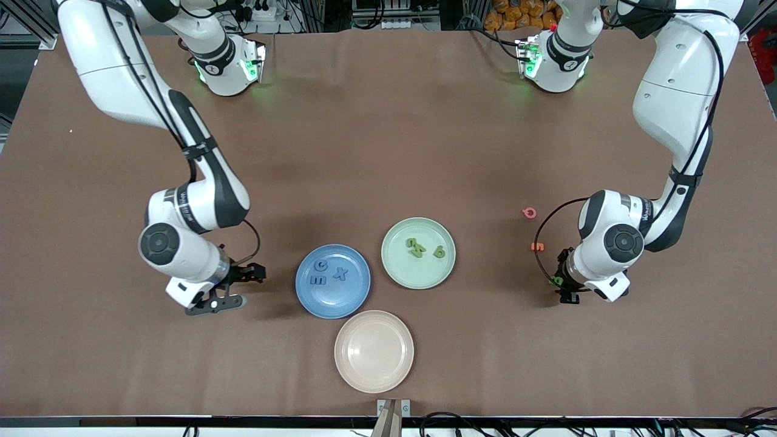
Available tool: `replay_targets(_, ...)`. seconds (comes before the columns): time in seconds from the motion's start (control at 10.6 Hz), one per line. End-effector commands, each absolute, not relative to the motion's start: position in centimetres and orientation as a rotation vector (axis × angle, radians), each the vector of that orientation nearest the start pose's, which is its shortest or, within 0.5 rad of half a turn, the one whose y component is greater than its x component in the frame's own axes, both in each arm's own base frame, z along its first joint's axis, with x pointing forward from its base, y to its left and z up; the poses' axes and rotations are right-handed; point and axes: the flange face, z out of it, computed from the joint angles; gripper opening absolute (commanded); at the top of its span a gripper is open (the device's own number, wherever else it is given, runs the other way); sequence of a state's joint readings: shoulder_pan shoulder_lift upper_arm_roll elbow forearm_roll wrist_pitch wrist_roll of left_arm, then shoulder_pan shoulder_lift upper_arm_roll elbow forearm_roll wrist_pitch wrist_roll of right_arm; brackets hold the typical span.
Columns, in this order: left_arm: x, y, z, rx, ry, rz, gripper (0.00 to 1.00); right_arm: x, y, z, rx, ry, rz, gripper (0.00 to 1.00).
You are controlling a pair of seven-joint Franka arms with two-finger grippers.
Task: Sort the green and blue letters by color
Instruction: 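Release the c and reach the blue a while the left gripper grasps green B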
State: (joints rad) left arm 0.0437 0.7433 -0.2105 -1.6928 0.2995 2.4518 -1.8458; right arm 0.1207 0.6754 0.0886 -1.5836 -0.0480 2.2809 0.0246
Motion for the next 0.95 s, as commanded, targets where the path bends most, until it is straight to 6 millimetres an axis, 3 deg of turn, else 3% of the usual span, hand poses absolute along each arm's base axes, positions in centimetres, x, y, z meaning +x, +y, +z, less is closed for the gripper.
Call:
replay_targets(0.0,67.1,-9.8,16.8,-2.244,-2.189,-0.146,0.00,68.7,5.0,25.6,-3.115,-0.516,-0.013,1.00)
replay_targets(0.19,67.5,-10.3,17.6,-2.263,-2.185,-0.166,0.00,68.6,1.1,25.5,-3.101,-0.591,-0.001,1.00)
replay_targets(0.47,67.9,-12.7,18.7,-2.309,-2.165,-0.190,0.00,68.0,-4.2,24.4,-3.083,-0.679,0.019,1.00)
replay_targets(0.66,68.5,-13.7,19.9,-2.333,-2.171,-0.213,0.00,66.8,-4.2,22.8,-3.082,-0.687,0.004,1.00)
replay_targets(0.85,68.3,-16.1,20.7,-2.341,-2.181,-0.229,0.00,65.5,-3.9,20.8,-3.080,-0.690,-0.039,1.00)
